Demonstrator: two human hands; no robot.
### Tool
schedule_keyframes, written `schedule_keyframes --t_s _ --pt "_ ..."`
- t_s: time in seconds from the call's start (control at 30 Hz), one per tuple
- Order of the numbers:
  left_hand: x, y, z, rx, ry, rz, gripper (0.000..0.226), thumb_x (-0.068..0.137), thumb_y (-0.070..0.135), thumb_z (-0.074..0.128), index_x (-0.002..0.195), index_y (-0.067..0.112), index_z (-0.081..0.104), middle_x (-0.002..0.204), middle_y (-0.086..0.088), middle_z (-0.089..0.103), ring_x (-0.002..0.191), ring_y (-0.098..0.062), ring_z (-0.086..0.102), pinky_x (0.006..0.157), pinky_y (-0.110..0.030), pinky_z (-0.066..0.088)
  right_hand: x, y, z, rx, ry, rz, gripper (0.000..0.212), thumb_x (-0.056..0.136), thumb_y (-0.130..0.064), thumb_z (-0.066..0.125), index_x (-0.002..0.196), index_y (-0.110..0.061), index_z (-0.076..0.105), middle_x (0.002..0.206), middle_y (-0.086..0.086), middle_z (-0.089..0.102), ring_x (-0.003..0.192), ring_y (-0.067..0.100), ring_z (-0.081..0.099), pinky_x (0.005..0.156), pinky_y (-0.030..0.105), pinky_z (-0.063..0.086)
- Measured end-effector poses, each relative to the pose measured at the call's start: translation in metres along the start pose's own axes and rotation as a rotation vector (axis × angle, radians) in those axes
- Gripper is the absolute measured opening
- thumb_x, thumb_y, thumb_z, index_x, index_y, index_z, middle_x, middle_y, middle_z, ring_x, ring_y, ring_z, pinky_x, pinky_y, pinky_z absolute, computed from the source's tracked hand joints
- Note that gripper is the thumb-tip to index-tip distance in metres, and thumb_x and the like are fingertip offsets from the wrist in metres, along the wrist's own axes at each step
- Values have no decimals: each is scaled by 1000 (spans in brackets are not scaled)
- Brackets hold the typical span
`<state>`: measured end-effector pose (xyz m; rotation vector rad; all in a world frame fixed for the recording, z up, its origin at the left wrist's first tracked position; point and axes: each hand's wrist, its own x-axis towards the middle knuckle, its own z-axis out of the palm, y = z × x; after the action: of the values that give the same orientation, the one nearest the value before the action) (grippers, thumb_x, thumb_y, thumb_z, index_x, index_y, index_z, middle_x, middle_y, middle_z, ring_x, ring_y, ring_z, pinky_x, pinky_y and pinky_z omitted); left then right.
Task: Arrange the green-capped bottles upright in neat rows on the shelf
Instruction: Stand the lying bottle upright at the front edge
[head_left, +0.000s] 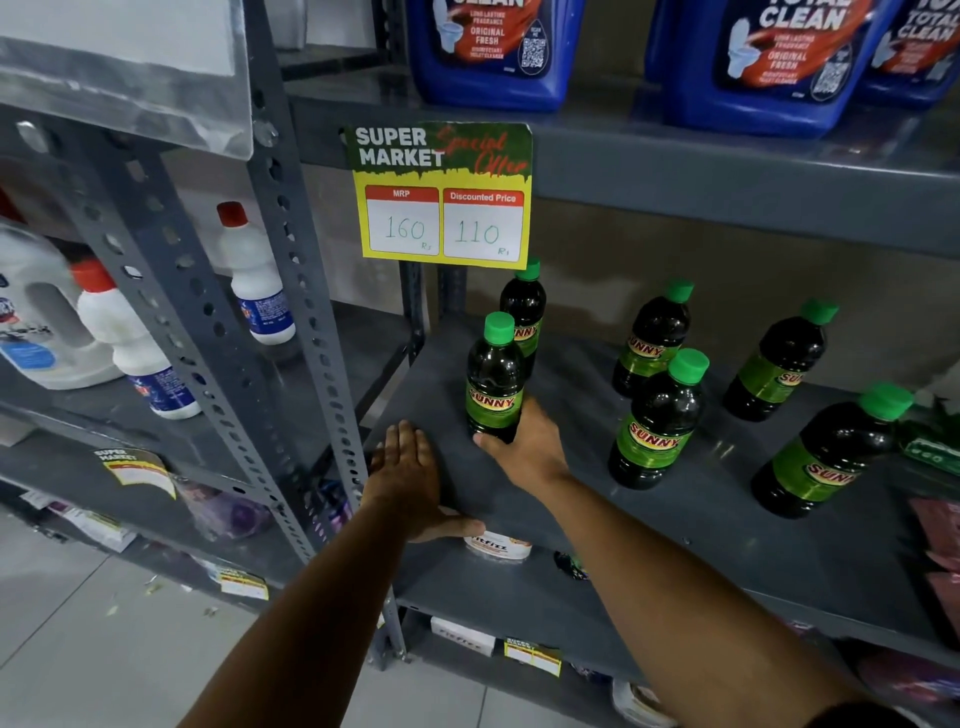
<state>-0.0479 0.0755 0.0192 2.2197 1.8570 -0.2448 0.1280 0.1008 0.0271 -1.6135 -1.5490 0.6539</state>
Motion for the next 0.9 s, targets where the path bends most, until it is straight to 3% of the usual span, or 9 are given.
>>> schedule_keyframes --t_s 0.13,0.37,0.53,0.73,0.83,0.9 --pt "1 -1 3 3 12 2 148 62 84 65 148 -5 -17 159 -27 -18 147 -41 -16 122 -52 -1 -9 -2 -6 -53 -29 -23 63 69 -30 85 122 -14 55 118 6 65 110 23 59 88 34 50" --pt "4 -5 10 -8 53 4 153 57 88 63 148 -5 -17 159 -27 -17 147 -41 -15 119 -50 -3 -48 1 0 -64 -15 -72 61 66 -35 85 116 -14 57 113 5 65 105 22 60 88 37 50" --pt "9 -6 14 33 80 -9 136 72 76 65 149 -5 -13 159 -28 -14 148 -41 -13 122 -53 1 -55 1 3 -54 -22 -54 63 66 -36 84 120 -15 57 114 3 65 107 20 60 89 37 50" --pt "7 -6 18 6 88 -2 156 52 96 54 149 -4 -15 160 -26 -16 148 -39 -15 120 -48 -4 -58 1 2 -48 -41 -58 69 69 -35 82 127 -17 51 121 4 60 114 21 56 93 36 47" --pt "7 -4 16 24 82 -15 155 52 95 55 149 -4 -15 160 -26 -17 148 -38 -14 122 -49 -1 -66 2 -3 -3 -82 -53 91 65 -41 81 141 -20 35 136 0 46 125 12 44 102 30 40" --pt "6 -3 13 26 63 -26 158 49 97 54 149 -3 -17 159 -25 -19 148 -38 -16 121 -48 -4 -79 6 -13 53 20 -99 90 64 -40 74 141 -18 33 137 -2 39 125 6 38 104 26 35"
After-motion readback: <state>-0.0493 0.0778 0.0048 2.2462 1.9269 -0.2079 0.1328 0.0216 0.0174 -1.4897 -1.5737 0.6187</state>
